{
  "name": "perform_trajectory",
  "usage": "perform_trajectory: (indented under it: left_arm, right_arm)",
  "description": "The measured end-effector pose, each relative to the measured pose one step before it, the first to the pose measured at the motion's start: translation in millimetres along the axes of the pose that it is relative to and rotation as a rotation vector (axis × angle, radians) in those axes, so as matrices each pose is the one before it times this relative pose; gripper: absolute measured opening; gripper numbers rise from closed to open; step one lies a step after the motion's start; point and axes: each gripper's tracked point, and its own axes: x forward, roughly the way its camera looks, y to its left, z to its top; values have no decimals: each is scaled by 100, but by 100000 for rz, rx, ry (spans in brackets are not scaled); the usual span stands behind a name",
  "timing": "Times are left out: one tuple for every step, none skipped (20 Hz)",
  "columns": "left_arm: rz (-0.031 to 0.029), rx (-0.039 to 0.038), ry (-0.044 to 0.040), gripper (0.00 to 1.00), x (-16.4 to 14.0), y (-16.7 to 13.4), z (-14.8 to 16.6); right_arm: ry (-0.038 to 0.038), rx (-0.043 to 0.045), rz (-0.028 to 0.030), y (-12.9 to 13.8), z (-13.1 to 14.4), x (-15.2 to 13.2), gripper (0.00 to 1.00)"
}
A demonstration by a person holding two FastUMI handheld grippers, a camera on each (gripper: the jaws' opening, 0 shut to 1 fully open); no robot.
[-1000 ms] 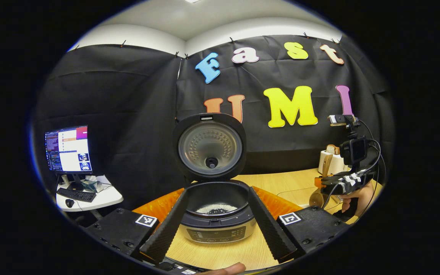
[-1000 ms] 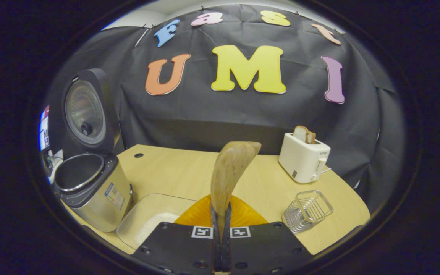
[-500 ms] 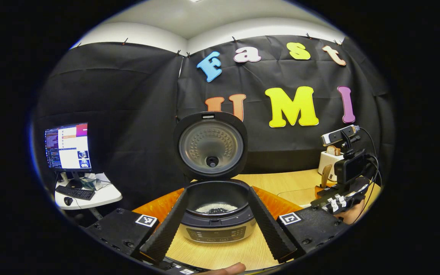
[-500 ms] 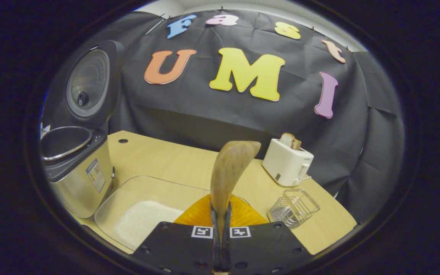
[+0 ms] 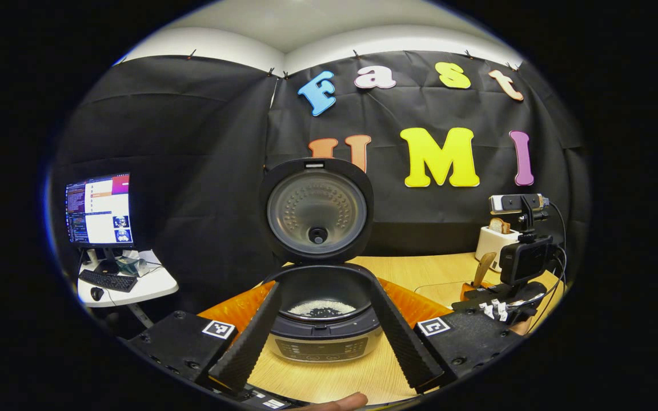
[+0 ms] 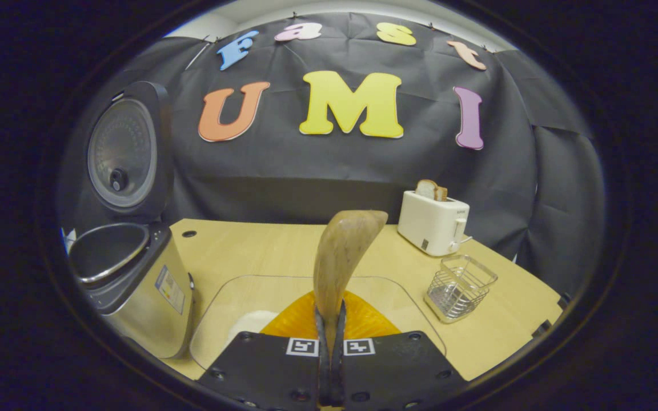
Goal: Close the left gripper, press the button to open the rice cooker; take a wooden spoon from the chopstick holder with the right hand, scoop a spoonful of rice and pour it into the rice cooker, then put the wooden spoon back into the chopstick holder.
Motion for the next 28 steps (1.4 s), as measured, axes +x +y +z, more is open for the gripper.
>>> perform_trajectory:
  left_arm:
    - [321, 87, -247, 99, 92, 84, 33]
    - [19, -103, 51, 99, 20, 93, -55]
    - [-289, -318, 75, 99, 128, 34, -107]
    - [-377, -463, 217, 99, 147, 27, -51]
    - [-627, -683, 359, 100, 162, -29, -149]
    - [-569, -738, 853, 100, 115, -24, -211]
    - [-269, -746, 465, 99, 108, 108, -120]
    - [-384, -445, 555, 100, 117, -31, -123]
    - [-487, -10, 160, 100, 45, -137, 4]
    - [-48, 105, -101, 100, 70, 56, 44]
    - [57, 130, -72, 100, -21, 101, -43]
    - [-208, -168, -132, 100, -7, -66, 40]
    - [-768, -407, -400, 100, 48, -174, 40]
    - [-1416, -615, -180, 100, 72, -321, 60]
    - [-1489, -897, -12, 96, -25, -453, -56]
    - [-1161, -746, 372, 100, 2, -387, -117]
    - [-959, -143, 158, 100, 10, -326, -33]
    - [-674, 619, 49, 100, 9, -324, 14]
    - [-247, 1093, 99, 100, 57, -180, -76]
    - [237, 1040, 25, 100, 1, -74, -3]
    - [355, 567, 112, 100, 42, -47, -146]
    - [-84, 188, 93, 100, -34, -132, -33]
    - [-216, -123, -137, 100, 65, -14, -23]
    - [-301, -188, -96, 100, 2, 4, 22]
    - [-57, -24, 80, 100, -14, 12, -27]
    - [197, 21, -106, 100, 7, 138, 35]
    - [421, -123, -38, 100, -14, 201, -11]
    - [541, -396, 189, 100, 50, 263, -24]
  right_arm:
    - [4, 1522, -14, 560, -92, -137, 1]
    - [270, 1423, 182, 558, -23, -39, 1]
    - [-42, 1250, -20, 452, -67, -148, 1]
    - [456, 1830, 261, 348, -44, -127, 1]
    - [350, 2472, 100, 294, -164, -237, 1]
    - [598, 3069, 180, 41, 33, -142, 1]
    - [832, 3810, 475, 71, -127, -183, 1]
    - [1143, 4402, 945, 108, -6, -105, 1]
    - [1339, 3722, 937, -101, -118, -10, 1]
    - [2468, 3246, 1734, -19, -93, 144, 1]
    - [2546, 3601, 1293, -132, -300, -323, 1]
    - [1781, 3523, 459, -427, 32, -45, 0]
    - [2187, 3419, 1160, -421, 47, 71, 1]
    - [2844, 4602, 1810, -425, -61, 124, 1]
    - [2524, 5883, 1488, -391, -22, 30, 1]
    - [2771, 5297, 1323, -463, -45, 207, 0]
    - [2482, 4671, 1318, -482, -56, 28, 1]
    - [2171, 5579, 1349, -443, 101, 53, 0]
    - [1911, 5594, 2611, -104, 35, -75, 1]
    - [1781, 3419, 2227, 12, 245, 159, 0]
    - [1621, 3816, 2600, 116, 43, 106, 1]
    - [1146, 3125, 2093, 162, 77, 6, 1]
    - [817, 2333, 2083, 352, -11, -232, 1]
    - [653, 2819, 1810, 109, 16, -136, 1]
    - [604, 3163, 1724, 264, 68, -208, 1]
    - [-20, 2934, 1068, -45, 270, -107, 1]
    - [-207, 3127, 913, -156, 421, -274, 1]
    - [-182, 3045, 962, -197, 505, -232, 1]
